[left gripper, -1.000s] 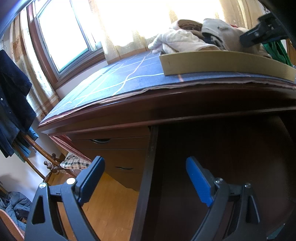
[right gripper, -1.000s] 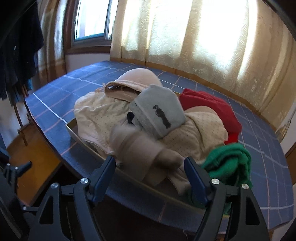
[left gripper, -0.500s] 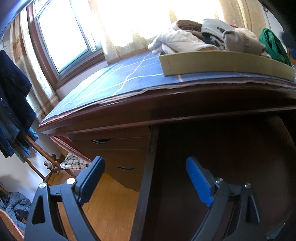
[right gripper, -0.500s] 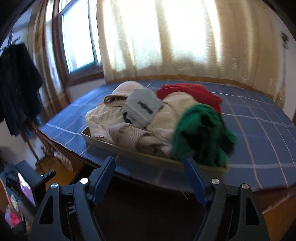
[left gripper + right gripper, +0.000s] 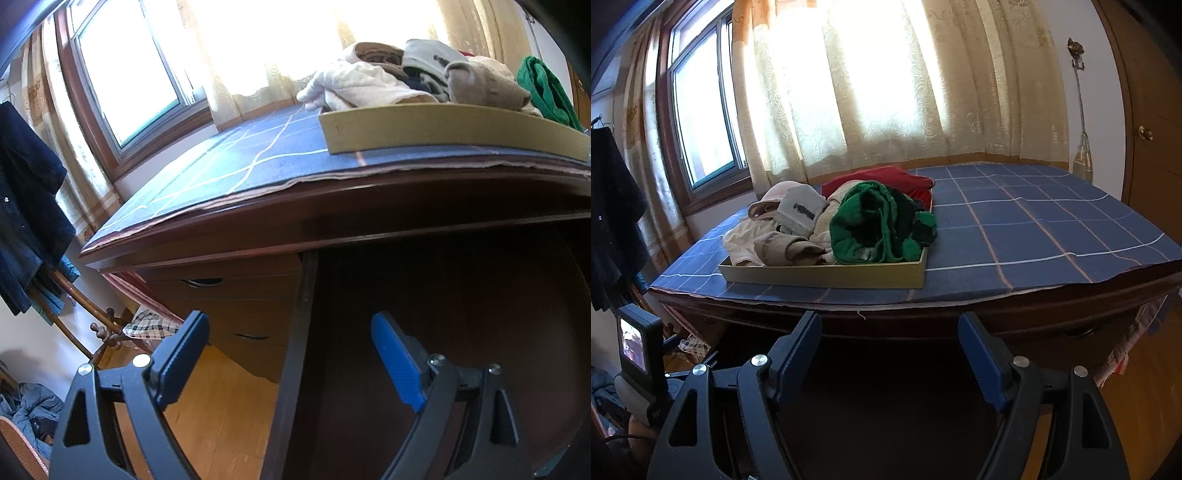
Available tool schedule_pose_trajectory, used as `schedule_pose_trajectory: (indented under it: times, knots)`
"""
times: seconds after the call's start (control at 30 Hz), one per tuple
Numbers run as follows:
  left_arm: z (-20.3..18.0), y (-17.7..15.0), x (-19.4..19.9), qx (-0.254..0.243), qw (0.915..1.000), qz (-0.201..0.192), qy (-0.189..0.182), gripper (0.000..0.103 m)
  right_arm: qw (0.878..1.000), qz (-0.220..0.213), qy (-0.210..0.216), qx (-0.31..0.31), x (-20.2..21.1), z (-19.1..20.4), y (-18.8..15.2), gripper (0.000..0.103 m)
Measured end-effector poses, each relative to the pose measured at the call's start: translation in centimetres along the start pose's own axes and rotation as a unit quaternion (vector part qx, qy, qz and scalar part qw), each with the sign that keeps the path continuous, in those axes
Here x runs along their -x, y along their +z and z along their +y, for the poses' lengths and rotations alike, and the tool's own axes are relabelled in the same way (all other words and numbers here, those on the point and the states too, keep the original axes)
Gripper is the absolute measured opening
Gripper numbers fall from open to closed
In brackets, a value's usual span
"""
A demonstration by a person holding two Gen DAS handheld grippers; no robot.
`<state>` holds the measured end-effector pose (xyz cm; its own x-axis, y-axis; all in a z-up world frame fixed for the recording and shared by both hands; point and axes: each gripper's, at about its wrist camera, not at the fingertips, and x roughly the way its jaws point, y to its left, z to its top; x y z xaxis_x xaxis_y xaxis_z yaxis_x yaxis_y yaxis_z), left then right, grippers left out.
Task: Take underwear out of drawer
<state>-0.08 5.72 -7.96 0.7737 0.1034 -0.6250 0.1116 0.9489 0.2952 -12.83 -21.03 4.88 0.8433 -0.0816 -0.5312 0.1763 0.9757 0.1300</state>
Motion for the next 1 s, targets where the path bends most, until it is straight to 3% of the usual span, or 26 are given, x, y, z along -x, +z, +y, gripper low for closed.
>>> schedule_pose_trajectory:
  times: [0.33, 0.57, 1.0]
  knots:
    - [-0.5, -0.2, 0.9, -0.012, 0.9996, -0.027, 0.002, 0.091, 0.999, -0.041, -0.009, 0.028, 3.5, 2.3, -0.1, 0.078]
    - [-0.5, 0.4, 2.7, 0.001, 0.9990, -0.030, -0.034, 0.091, 0.997, -0.063, -0.007, 0.037, 5.5, 3.3, 0.4, 0.078]
    - [-0.3, 1.7, 6.6, 0.021, 0.9965, -0.052, -0.062, 0.096, 0.996, -0.076, -0.015, 0.043, 6.6, 4.3, 1.0, 0.079]
